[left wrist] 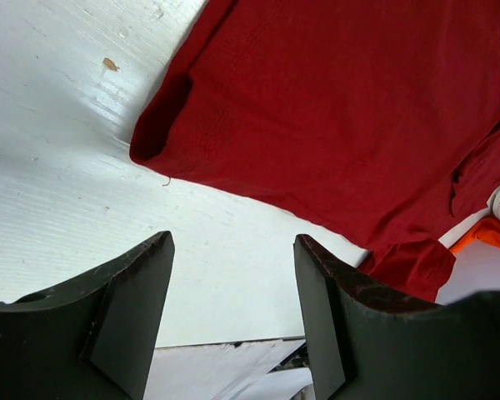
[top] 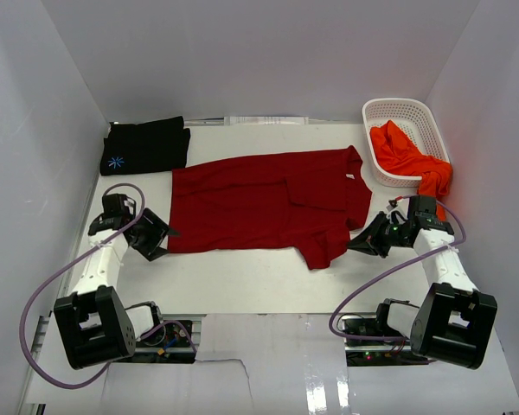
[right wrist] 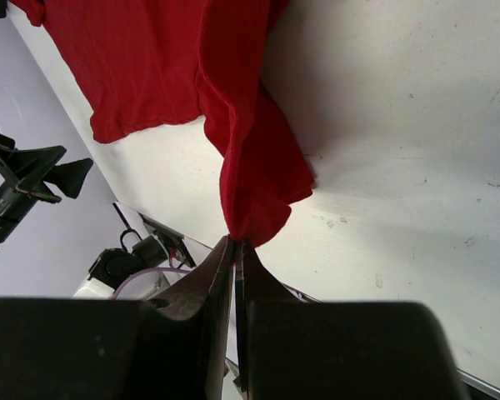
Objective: Fold and stack the t-shirts
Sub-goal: Grap the side of the flattened tshirt closest away from the robot with both arms
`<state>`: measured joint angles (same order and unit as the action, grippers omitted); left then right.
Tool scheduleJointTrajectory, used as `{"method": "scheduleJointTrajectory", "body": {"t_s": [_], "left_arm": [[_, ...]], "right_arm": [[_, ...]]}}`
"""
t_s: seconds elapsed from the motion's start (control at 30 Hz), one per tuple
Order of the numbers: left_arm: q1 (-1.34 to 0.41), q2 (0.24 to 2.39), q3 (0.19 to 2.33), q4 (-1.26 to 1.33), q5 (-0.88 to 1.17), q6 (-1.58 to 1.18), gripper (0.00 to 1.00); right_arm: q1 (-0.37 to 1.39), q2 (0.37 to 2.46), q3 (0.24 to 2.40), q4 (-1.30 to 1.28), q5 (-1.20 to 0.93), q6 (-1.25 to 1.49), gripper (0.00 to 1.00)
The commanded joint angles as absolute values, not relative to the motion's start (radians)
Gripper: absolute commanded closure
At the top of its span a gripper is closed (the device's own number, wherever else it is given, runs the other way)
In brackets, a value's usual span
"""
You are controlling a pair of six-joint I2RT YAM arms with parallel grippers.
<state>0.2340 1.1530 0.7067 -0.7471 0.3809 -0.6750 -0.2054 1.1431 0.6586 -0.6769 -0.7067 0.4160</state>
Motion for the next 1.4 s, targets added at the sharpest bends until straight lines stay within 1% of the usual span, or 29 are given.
{"method": "scheduleJointTrajectory", "body": {"t_s": [0.0, 0.13, 0.37, 0.73, 0.93, 1.0, 1.07, 1.13, 1.2, 1.27, 1.37], "left_arm": [[0.245, 1.155, 0.689, -0.712, 0.367, -0.706, 0.3], [0.245, 1.193, 0.681, -0.67, 0.341, -0.742, 0.34], [0.247, 1.239, 0.698, -0.623, 0.285, -0.793, 0.35], [0.248, 1.336, 0.701, -0.58, 0.288, -0.821, 0.48], [0.247, 1.336, 0.699, -0.578, 0.288, -0.816, 0.51], [0.247, 1.338, 0.693, -0.578, 0.291, -0.813, 0.61], [0.247, 1.336, 0.69, -0.577, 0.311, -0.81, 0.65], [0.247, 1.335, 0.683, -0.578, 0.321, -0.807, 0.66], [0.247, 1.325, 0.67, -0.578, 0.327, -0.807, 0.71], [0.247, 1.321, 0.664, -0.581, 0.327, -0.805, 0.71], [0.247, 1.321, 0.649, -0.587, 0.328, -0.796, 0.68]], "right_arm": [[-0.213, 1.144, 0.684, -0.655, -0.712, 0.407, 0.92], [-0.216, 1.141, 0.686, -0.649, -0.713, 0.405, 0.92], [-0.218, 1.152, 0.695, -0.64, -0.724, 0.399, 0.92], [-0.218, 1.163, 0.707, -0.635, -0.727, 0.393, 0.92], [-0.219, 1.169, 0.71, -0.634, -0.727, 0.391, 0.92], [-0.219, 1.17, 0.713, -0.634, -0.727, 0.393, 0.92], [-0.218, 1.169, 0.716, -0.632, -0.732, 0.391, 0.92], [-0.219, 1.169, 0.716, -0.634, -0.732, 0.393, 0.92], [-0.219, 1.166, 0.718, -0.634, -0.736, 0.396, 0.92], [-0.218, 1.164, 0.716, -0.635, -0.739, 0.397, 0.92], [-0.219, 1.16, 0.716, -0.634, -0.742, 0.399, 0.92]]}}
